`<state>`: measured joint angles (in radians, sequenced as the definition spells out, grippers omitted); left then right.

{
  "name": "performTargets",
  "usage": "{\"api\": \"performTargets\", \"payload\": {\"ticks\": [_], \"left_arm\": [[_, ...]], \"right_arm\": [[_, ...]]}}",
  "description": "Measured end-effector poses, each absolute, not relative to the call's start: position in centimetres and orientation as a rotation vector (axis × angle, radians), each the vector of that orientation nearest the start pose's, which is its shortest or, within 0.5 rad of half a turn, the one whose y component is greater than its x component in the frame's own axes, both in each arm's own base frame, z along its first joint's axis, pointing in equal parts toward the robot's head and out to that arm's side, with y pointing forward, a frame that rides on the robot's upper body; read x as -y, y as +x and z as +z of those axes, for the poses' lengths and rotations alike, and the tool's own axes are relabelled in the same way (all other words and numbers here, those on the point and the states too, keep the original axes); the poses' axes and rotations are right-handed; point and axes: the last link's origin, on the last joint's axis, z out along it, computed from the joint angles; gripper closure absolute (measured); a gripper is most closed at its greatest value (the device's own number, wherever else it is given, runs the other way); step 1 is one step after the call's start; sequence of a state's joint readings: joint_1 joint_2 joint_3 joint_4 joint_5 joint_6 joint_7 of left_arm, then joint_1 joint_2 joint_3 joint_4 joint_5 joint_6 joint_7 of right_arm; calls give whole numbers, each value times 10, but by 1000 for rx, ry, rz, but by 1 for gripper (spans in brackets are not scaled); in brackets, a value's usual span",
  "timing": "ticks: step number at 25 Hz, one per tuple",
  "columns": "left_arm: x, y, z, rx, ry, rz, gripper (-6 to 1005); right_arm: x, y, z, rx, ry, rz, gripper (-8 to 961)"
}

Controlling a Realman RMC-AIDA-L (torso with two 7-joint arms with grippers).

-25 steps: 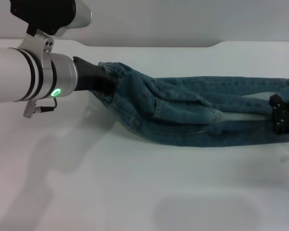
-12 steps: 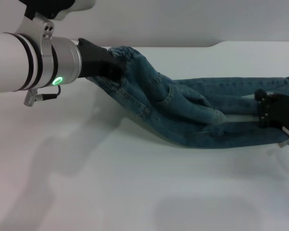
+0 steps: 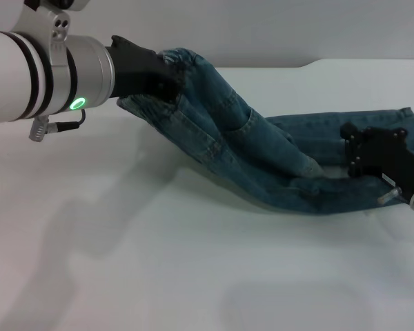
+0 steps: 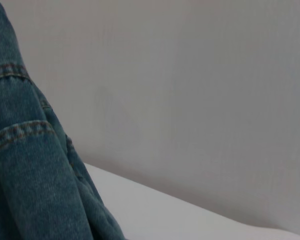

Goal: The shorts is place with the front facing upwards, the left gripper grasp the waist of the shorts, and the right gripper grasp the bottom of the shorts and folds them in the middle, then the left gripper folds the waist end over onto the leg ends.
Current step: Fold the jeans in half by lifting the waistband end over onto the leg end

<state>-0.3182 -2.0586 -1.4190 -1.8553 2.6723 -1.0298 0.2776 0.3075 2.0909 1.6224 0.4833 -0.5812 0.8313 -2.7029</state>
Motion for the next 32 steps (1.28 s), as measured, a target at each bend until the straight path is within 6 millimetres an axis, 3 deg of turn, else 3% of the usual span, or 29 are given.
{"api": "performTargets", "payload": {"ticks": [12,15,32], "left_arm": [[-334,-94,22,545,-2296,-148,927],[-334,-93,22,542,-2297,-152,926],[-333,-76,31,465,-2275,-244,922]], "right_arm": [[-353,287,-53,-376,-2099,532,953],[-356,273,-67,-376,-2146,552,953],[-359,247,-103,-395,-2272,506,954]]}}
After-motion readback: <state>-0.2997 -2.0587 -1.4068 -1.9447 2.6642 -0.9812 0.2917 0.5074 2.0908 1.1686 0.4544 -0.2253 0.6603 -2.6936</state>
